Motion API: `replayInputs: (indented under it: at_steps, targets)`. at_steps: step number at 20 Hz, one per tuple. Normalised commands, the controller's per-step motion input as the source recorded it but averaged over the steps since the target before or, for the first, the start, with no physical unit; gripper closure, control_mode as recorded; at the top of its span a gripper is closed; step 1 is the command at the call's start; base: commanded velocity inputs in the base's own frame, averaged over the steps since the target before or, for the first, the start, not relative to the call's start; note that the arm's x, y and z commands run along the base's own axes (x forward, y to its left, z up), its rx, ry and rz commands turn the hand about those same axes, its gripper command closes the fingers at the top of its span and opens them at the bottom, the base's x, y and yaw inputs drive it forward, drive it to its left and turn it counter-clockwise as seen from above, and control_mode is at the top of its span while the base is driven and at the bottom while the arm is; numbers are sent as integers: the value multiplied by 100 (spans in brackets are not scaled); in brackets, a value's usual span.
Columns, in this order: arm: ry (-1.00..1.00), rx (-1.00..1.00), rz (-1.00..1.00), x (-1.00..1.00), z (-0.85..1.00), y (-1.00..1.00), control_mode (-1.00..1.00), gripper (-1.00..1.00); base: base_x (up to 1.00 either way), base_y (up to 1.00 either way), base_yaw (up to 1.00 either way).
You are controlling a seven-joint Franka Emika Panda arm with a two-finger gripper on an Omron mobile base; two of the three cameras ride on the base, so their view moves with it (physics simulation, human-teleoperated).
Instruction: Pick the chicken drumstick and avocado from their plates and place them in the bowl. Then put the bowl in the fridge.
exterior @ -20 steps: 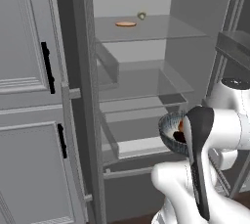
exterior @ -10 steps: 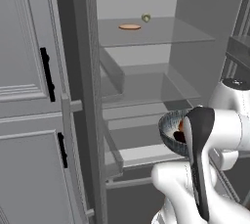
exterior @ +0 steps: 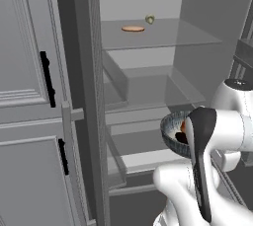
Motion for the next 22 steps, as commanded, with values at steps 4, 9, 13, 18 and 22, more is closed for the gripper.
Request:
replayInputs:
  at_steps: [4, 9, 13, 18, 22]
  targets:
    - [0, 0, 0, 0, 0, 0, 100, 100, 36, 0, 1]
    - [-12, 0, 4, 85, 2, -1, -100, 100, 0, 0, 0]
    - [-22, 0, 7, 98, 0, 0, -100, 100, 0, 0, 0]
    - [-16, 0, 8, 99, 0, 0, -100, 100, 0, 0, 0]
    - [-1, 0, 8, 100, -1, -3, -100, 100, 0, 0, 0]
